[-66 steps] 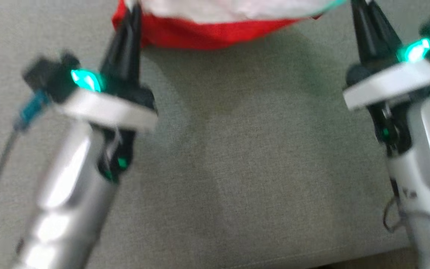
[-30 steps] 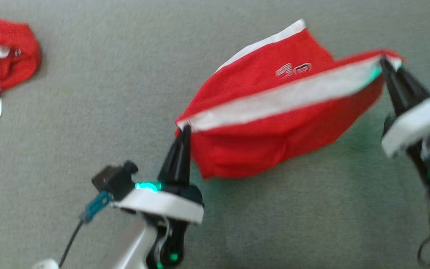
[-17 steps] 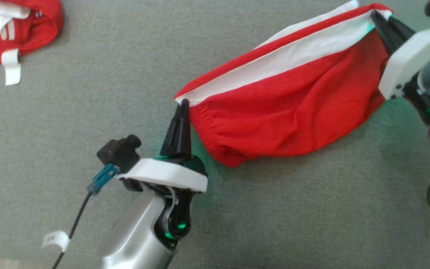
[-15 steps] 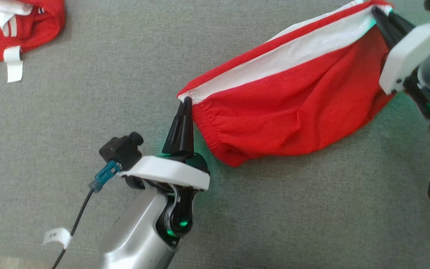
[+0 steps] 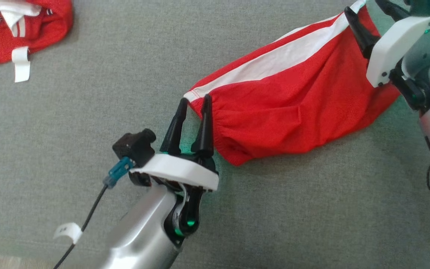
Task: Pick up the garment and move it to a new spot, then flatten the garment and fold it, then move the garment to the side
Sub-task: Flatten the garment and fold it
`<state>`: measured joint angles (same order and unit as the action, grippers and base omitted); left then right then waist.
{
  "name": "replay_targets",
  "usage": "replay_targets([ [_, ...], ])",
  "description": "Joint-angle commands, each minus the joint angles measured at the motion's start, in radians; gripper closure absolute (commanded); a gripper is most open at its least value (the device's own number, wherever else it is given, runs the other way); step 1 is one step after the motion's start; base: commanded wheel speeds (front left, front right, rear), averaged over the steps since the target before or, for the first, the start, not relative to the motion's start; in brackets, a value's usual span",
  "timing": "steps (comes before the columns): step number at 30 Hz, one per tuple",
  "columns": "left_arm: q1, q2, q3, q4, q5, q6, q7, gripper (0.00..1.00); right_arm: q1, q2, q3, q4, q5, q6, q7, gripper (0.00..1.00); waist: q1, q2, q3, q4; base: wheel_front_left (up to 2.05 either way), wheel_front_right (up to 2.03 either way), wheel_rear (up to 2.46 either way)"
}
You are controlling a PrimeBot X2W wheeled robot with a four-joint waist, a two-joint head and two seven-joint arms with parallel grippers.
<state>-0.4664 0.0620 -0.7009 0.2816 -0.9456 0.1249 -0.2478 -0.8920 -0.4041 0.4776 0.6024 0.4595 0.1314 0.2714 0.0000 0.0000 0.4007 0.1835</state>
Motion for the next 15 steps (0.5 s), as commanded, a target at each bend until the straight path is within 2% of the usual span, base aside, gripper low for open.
replay_targets([
  [1,0.008,0.023,0.015,-0.033,0.011,0.011,-0.004,0.0,-0.021,-0.018,0.01,-0.022,0.011,-0.001,-0.013,0.0,0.0,0.0,-0.01,-0.003,0.0,0.0,0.0],
  [6,0.064,0.088,-0.004,-0.081,0.043,0.042,0.008,0.0,-0.004,-0.058,0.048,-0.006,0.057,-0.001,-0.036,0.0,0.0,0.0,-0.051,-0.008,0.0,0.0,0.0],
  [15,0.158,0.214,0.033,-0.225,0.122,0.146,-0.003,0.0,0.113,-0.12,0.056,0.041,0.136,-0.001,-0.029,0.0,0.0,0.0,-0.139,0.004,0.0,0.0,0.0],
])
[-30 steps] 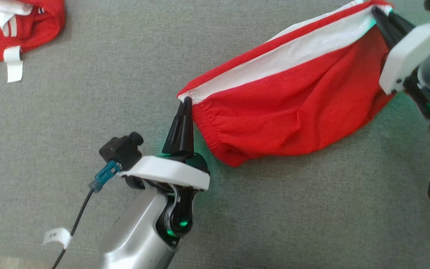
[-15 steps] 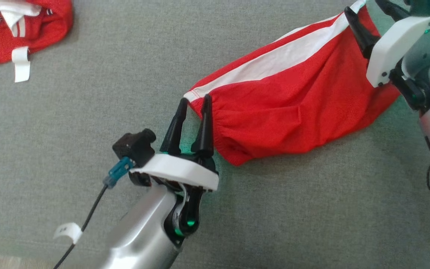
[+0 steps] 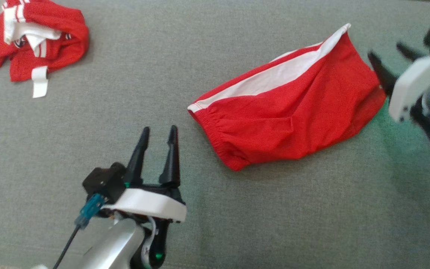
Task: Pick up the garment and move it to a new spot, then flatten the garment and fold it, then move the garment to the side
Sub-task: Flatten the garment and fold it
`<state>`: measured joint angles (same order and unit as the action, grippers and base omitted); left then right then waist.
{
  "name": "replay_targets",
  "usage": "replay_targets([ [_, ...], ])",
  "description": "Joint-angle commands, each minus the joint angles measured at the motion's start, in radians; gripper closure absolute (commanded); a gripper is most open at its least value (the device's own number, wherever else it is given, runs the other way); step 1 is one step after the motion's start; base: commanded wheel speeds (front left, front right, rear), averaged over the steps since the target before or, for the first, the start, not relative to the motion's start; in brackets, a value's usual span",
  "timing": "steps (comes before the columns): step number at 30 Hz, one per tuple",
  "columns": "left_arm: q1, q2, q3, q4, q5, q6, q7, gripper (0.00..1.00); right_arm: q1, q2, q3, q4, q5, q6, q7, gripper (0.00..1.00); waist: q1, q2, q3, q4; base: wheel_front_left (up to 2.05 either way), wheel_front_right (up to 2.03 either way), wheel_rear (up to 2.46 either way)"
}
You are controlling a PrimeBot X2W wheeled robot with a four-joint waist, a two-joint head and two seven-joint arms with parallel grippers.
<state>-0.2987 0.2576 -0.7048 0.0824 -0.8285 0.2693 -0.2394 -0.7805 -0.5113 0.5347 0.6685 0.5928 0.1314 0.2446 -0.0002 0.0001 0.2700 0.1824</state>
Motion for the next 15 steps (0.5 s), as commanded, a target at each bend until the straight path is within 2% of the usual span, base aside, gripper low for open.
replay_targets([
  [1,-0.001,0.029,0.046,-0.041,0.011,0.014,-0.012,0.0,0.017,-0.014,-0.004,-0.016,0.011,-0.001,0.002,0.0,0.0002,-0.0001,-0.012,0.009,0.0,0.0,0.0],
  [8,0.043,0.087,0.114,-0.108,0.054,0.084,-0.018,0.0,0.074,0.005,-0.032,0.05,0.026,-0.001,0.028,0.0,0.0002,-0.0001,-0.002,0.034,0.0,0.0,0.0],
  [15,0.074,0.096,0.164,-0.133,0.068,0.096,-0.021,0.0,0.084,0.038,-0.036,0.107,0.027,-0.001,0.091,0.0,0.0002,-0.0001,0.01,0.048,0.0,0.0,0.0],
])
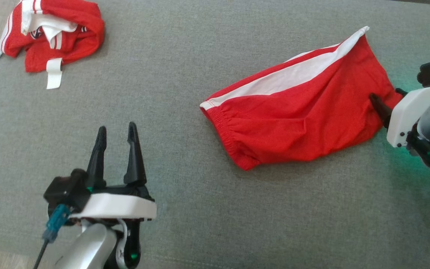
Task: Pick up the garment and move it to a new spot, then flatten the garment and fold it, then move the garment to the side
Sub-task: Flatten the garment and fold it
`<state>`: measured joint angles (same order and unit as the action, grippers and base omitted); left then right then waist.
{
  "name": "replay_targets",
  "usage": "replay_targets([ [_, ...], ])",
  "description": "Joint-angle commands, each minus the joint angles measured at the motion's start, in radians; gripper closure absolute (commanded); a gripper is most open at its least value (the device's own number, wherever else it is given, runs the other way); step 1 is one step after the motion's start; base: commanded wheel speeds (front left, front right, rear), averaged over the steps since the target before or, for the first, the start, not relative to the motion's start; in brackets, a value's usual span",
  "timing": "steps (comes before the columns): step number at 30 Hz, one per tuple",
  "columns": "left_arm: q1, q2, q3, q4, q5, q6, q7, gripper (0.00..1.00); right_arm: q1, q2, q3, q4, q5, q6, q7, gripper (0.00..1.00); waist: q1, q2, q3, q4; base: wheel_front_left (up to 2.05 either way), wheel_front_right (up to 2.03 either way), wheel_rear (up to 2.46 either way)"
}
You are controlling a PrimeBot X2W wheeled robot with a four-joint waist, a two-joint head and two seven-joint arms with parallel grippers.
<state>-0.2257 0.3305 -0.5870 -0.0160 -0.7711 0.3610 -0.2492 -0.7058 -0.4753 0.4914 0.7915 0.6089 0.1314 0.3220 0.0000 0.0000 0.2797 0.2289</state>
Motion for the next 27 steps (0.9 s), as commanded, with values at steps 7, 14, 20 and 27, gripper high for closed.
replay_targets([
  [7,0.016,0.01,0.063,-0.038,0.018,-0.002,-0.012,0.0,0.017,0.023,0.011,-0.015,0.024,-0.001,0.038,0.79,0.0,0.0,-0.003,-0.007,0.0,0.0,0.0],
  [14,0.025,-0.002,0.073,-0.034,0.027,-0.012,-0.012,0.0,0.021,0.059,-0.025,-0.005,0.011,-0.001,-0.024,1.0,0.0,0.0,-0.026,-0.043,0.0,0.0,0.0],
  [20,0.05,-0.012,0.077,-0.027,0.029,-0.02,-0.012,0.0,0.079,0.096,-0.09,-0.01,-0.015,-0.001,-0.109,1.0,0.0,0.0,-0.081,-0.103,0.0,0.0,0.0],
  [27,0.089,-0.021,0.08,-0.027,0.038,-0.03,-0.012,0.0,0.204,0.192,-0.245,-0.047,-0.06,-0.001,-0.185,1.0,0.0,0.0,-0.133,-0.191,0.0,0.0,0.0],
])
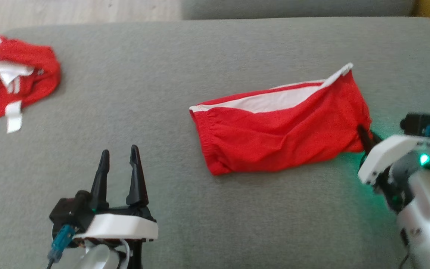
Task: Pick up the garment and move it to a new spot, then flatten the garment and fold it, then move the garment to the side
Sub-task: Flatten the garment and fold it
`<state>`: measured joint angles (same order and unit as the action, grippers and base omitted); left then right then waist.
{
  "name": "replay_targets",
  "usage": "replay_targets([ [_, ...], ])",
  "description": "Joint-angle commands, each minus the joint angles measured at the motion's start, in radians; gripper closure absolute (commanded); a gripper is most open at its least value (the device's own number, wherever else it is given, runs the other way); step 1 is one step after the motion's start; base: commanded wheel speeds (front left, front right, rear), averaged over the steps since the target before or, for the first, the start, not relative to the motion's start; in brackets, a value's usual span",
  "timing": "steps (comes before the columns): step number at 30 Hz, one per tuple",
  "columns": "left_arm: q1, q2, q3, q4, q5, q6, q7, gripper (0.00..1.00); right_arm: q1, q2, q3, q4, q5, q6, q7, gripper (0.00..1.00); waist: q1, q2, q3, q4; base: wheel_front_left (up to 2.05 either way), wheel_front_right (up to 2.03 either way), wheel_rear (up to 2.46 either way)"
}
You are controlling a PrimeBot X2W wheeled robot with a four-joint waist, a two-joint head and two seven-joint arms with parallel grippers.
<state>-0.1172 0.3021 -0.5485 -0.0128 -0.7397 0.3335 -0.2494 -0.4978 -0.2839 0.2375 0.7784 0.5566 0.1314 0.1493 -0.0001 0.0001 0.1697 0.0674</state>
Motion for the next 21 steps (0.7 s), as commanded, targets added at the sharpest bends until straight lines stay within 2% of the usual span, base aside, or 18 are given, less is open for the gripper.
replay_targets([
  [1,-0.015,0.006,0.039,-0.031,0.008,-0.004,-0.012,0.0,0.016,0.014,-0.012,-0.045,-0.02,-0.001,-0.018,1.0,0.0001,-0.0001,-0.026,-0.037,0.0,0.0,0.0],
  [7,-0.01,0.011,0.032,-0.033,0.018,-0.005,-0.012,0.0,0.108,0.079,-0.131,-0.119,-0.124,-0.001,-0.014,1.0,0.0001,-0.0001,-0.028,-0.061,0.0,0.0,0.0],
  [14,-0.015,0.017,0.016,-0.03,0.025,-0.009,-0.002,0.0,0.163,0.138,-0.226,-0.237,-0.222,-0.001,0.023,1.0,0.0001,-0.0001,-0.037,-0.037,0.0,0.0,0.0],
  [17,-0.012,0.016,0.009,-0.029,0.027,-0.006,0.002,0.0,0.162,0.167,-0.222,-0.307,-0.249,-0.001,0.034,1.0,0.0001,-0.0001,-0.05,-0.017,0.0,0.0,0.0],
  [21,-0.005,0.014,-0.001,-0.031,0.027,-0.004,0.009,0.0,0.15,0.203,-0.156,-0.415,-0.247,-0.001,0.06,1.0,0.0001,-0.0001,-0.067,0.013,0.0,0.0,0.0],
])
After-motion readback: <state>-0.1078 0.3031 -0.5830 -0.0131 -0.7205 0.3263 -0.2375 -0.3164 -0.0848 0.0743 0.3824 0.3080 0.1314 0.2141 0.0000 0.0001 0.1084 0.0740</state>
